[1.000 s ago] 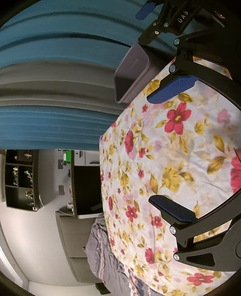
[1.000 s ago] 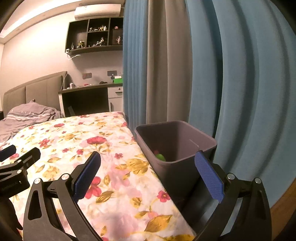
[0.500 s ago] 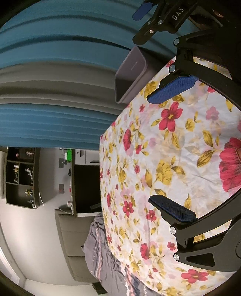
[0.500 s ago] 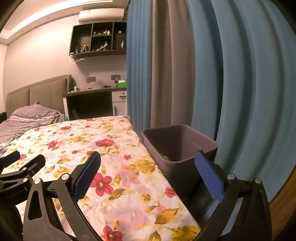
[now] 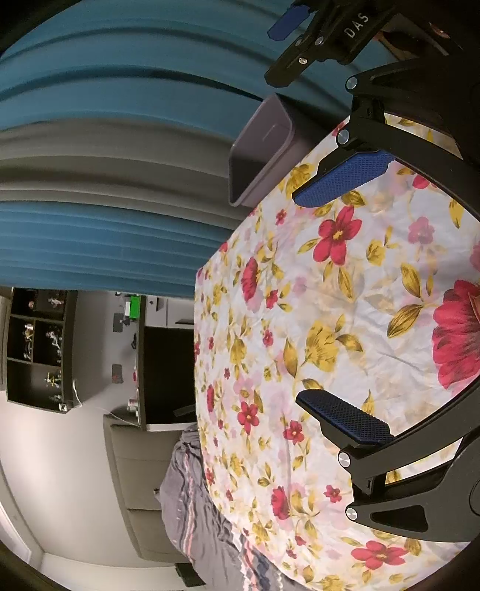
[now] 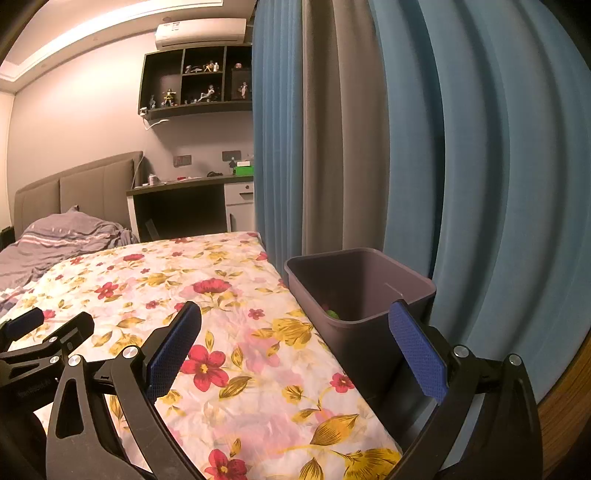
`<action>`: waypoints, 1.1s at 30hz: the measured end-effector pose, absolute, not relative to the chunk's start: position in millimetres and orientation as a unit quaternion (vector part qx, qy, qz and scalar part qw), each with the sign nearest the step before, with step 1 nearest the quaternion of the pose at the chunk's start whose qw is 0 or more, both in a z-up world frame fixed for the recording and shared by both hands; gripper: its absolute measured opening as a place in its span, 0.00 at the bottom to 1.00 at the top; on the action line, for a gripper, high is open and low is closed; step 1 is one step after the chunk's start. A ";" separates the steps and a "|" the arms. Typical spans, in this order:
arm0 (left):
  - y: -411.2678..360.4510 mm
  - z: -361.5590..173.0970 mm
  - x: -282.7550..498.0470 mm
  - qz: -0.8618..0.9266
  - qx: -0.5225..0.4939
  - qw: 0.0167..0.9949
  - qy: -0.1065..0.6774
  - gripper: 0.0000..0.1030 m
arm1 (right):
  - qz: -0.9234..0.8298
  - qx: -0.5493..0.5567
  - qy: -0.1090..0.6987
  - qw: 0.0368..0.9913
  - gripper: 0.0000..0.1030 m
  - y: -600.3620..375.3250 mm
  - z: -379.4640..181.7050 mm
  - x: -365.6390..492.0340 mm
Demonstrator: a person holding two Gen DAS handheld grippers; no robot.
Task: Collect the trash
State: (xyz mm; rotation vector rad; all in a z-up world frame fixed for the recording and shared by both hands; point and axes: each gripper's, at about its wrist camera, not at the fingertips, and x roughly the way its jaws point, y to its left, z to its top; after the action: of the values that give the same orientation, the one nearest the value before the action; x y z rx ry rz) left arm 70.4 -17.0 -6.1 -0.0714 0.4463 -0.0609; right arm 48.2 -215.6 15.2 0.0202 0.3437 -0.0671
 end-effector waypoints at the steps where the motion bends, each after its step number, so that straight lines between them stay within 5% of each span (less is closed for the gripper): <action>1: -17.2 -6.3 70.4 -0.030 -0.035 0.974 0.222 0.94 | -0.032 0.010 0.171 0.985 0.95 -216.2 14.9 48.3; 33: -20.0 -8.2 69.6 -0.032 -0.033 0.974 0.223 0.94 | -0.033 0.013 0.170 0.985 0.95 -218.4 15.3 48.4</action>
State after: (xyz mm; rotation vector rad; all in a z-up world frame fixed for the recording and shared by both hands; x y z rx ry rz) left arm 69.6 -20.0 -8.2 -0.0663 0.4506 -0.0654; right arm 48.4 -218.4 15.3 0.0270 0.3415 -0.0659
